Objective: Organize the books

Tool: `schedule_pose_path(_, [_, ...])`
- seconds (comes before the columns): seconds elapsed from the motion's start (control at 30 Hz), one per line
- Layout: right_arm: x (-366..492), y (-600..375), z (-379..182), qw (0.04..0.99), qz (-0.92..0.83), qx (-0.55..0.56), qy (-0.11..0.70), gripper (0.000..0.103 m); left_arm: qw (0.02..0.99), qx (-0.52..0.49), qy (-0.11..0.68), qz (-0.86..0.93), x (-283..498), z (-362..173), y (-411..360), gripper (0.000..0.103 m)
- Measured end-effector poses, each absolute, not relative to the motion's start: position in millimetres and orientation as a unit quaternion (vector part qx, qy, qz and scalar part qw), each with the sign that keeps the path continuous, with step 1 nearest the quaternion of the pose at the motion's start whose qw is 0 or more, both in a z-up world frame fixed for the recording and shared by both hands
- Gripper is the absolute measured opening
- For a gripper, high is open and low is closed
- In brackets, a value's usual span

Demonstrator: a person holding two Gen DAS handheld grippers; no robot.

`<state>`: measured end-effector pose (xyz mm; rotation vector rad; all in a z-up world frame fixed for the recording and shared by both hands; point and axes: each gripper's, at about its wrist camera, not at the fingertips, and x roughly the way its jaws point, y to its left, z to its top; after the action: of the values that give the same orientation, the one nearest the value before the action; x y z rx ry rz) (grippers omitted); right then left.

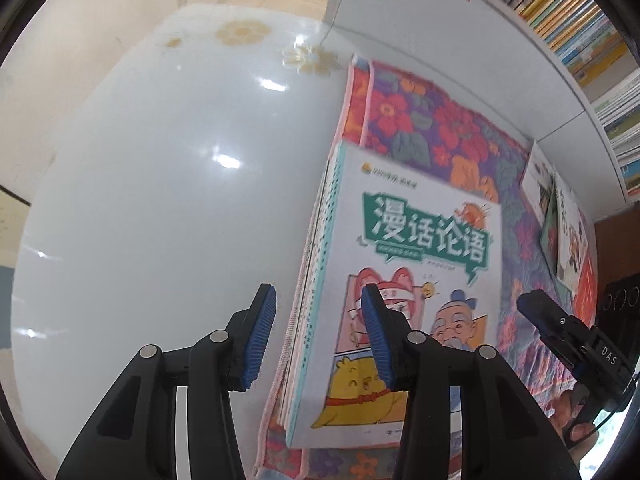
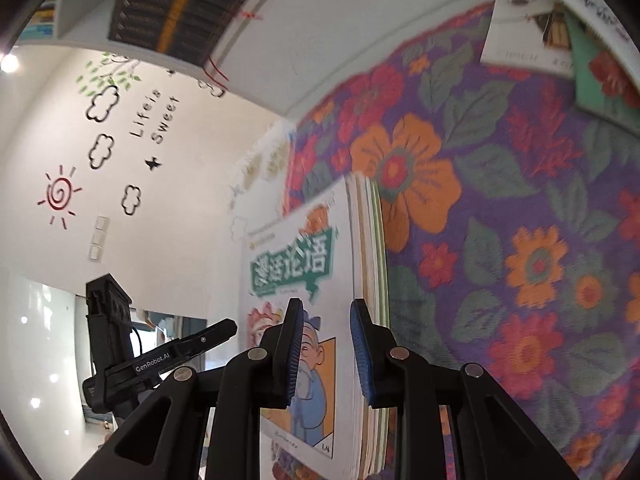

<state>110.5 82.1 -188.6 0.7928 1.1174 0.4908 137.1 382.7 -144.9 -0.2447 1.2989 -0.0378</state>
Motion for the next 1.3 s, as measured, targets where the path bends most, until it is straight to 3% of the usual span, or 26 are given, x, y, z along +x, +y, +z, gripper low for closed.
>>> schedule_pose_path(0.27, [98,27,-162,0.768,0.207,0.365,0.484,0.024,0.806,-0.119,0.579,-0.038,142,-116,330,0.041])
schedule_pose_path(0.6, [67,-113,-159,0.789,0.125,0.391,0.457,0.025,0.798,-0.096,0.586,-0.103,160,-119,191,0.041])
schedule_pose_path(1.0, [71,-243,-177,0.807,0.049,0.373,0.455,0.027,0.773,-0.055,0.603,-0.190,178,-160,11,0.041])
schedule_pose_path(1.3, [121,-262,-205,0.819,0.042,0.317,0.477,0.028,0.775,-0.050,0.610,-0.158,197,-195,-32,0.041])
